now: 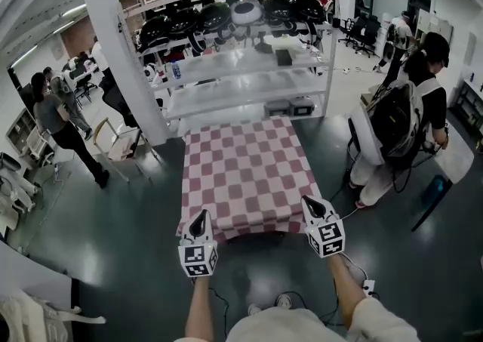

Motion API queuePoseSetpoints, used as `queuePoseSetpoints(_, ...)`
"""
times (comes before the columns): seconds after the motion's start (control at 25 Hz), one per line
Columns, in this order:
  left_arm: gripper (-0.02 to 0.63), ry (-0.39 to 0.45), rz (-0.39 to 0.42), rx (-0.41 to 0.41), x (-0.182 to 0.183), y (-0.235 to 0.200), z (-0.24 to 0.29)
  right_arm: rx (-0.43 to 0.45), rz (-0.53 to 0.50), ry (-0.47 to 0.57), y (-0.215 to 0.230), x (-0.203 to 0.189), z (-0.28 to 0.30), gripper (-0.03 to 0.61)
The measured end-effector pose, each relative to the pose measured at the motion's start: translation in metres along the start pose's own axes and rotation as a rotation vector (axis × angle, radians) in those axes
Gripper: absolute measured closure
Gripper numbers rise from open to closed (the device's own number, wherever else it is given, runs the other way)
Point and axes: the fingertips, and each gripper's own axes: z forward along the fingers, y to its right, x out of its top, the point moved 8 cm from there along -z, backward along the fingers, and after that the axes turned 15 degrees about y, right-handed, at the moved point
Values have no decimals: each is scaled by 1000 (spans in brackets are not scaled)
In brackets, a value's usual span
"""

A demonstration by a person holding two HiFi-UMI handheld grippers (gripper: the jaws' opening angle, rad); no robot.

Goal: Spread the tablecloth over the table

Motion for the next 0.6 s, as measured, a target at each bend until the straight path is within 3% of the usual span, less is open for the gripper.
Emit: queuePoseSetpoints(0.6,588,21,-1,-3,6,1,9,-10,3,12,0,7,7,565)
